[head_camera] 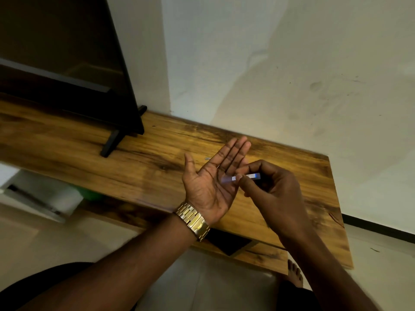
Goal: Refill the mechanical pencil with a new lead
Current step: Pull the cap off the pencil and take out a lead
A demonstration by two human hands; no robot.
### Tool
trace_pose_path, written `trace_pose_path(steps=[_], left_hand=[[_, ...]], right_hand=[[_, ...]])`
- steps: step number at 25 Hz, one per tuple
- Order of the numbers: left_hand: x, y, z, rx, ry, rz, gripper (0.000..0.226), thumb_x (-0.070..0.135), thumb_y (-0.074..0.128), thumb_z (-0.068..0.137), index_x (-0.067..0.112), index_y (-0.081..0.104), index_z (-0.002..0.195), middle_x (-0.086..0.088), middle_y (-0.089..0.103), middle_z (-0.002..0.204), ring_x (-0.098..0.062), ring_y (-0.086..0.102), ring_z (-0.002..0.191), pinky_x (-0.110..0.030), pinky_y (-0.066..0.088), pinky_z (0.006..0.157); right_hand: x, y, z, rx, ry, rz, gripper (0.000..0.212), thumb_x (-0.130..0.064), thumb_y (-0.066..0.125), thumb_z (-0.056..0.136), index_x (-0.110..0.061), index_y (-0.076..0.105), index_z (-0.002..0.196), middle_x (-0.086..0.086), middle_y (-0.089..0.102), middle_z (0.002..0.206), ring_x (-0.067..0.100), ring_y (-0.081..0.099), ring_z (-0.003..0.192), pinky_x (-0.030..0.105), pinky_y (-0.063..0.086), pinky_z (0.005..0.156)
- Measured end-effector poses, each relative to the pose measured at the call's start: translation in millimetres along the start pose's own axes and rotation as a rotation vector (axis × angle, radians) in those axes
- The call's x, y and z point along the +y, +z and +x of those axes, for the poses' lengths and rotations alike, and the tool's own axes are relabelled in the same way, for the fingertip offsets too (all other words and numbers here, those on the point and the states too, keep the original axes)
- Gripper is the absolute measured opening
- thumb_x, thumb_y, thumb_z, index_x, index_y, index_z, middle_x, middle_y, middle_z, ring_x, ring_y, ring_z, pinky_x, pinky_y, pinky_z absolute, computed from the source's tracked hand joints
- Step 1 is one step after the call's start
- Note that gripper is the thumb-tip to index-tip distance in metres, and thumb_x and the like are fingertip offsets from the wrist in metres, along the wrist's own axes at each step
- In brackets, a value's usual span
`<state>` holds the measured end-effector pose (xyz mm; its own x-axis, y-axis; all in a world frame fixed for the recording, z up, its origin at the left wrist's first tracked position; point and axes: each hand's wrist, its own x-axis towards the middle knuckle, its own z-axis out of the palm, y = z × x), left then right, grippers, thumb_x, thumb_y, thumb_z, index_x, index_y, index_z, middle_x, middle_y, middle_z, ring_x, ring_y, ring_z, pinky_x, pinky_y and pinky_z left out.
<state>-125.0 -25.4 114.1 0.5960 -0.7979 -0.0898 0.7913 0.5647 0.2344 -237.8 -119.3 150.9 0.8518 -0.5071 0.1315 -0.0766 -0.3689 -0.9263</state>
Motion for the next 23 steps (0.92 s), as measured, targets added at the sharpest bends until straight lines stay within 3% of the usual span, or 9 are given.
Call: trace_pose_path(steps=[4,9,11,14,18,23], left_hand=[[-1,-3,-4,-0.036,0.012,-0.021,0.108,0.080,0.010,0.099,-0.004,0.035,0.162,-0.023,0.043,0.167,-0.033,0.037,0.159,-0.046,0.016,0.135],[1,-3,-4,-0.039,0.035,-0.017,0.108,0.080,0.008,0.099,-0.003,0.034,0.163,-0.023,0.040,0.168,-0.034,0.036,0.159,-0.049,0.013,0.136],[4,-2,-4,-0.046,0.040,-0.016,0.109,0.081,0.005,0.099,-0.003,0.032,0.163,-0.023,0.038,0.170,-0.033,0.035,0.158,-0.047,0.021,0.133],[13,1,-3,-0.083,0.055,-0.023,0.112,0.083,0.002,0.096,-0.002,0.028,0.165,-0.021,0.033,0.172,-0.032,0.032,0.160,-0.043,0.027,0.127],[25,3,0,-0.089,0.068,-0.086,0.111,0.083,0.006,0.097,-0.001,0.028,0.165,-0.020,0.032,0.173,-0.031,0.028,0.162,-0.041,0.024,0.129],[28,2,0,-0.057,0.099,-0.063,0.112,0.085,0.007,0.096,0.000,0.031,0.165,-0.020,0.037,0.171,-0.031,0.038,0.156,-0.041,0.031,0.126]], right_hand=[[-1,7,3,0.004,-0.055,0.009,0.008,-0.017,0.076,0.100,-0.022,0.081,0.100,-0.006,0.083,0.092,0.012,0.078,0.082,0.025,0.062,0.070],[-8,5,3,0.019,-0.131,-0.011,0.007,-0.020,0.074,0.096,-0.025,0.080,0.098,-0.013,0.082,0.091,0.007,0.078,0.084,0.014,0.058,0.069],[-7,2,2,0.039,-0.124,-0.001,0.008,-0.021,0.073,0.096,-0.027,0.079,0.096,-0.015,0.081,0.088,0.007,0.077,0.078,0.017,0.058,0.066],[1,-3,2,0.073,-0.075,0.011,0.008,-0.022,0.074,0.098,-0.027,0.080,0.096,-0.006,0.080,0.085,0.018,0.071,0.069,0.033,0.058,0.060],[11,-13,3,0.104,-0.005,0.136,0.007,-0.026,0.076,0.096,-0.026,0.083,0.099,0.003,0.079,0.088,0.018,0.074,0.077,0.029,0.064,0.072],[27,-26,8,0.197,0.088,0.233,0.023,-0.039,0.076,0.091,-0.022,0.082,0.104,0.000,0.078,0.086,0.012,0.074,0.080,0.029,0.064,0.078]])
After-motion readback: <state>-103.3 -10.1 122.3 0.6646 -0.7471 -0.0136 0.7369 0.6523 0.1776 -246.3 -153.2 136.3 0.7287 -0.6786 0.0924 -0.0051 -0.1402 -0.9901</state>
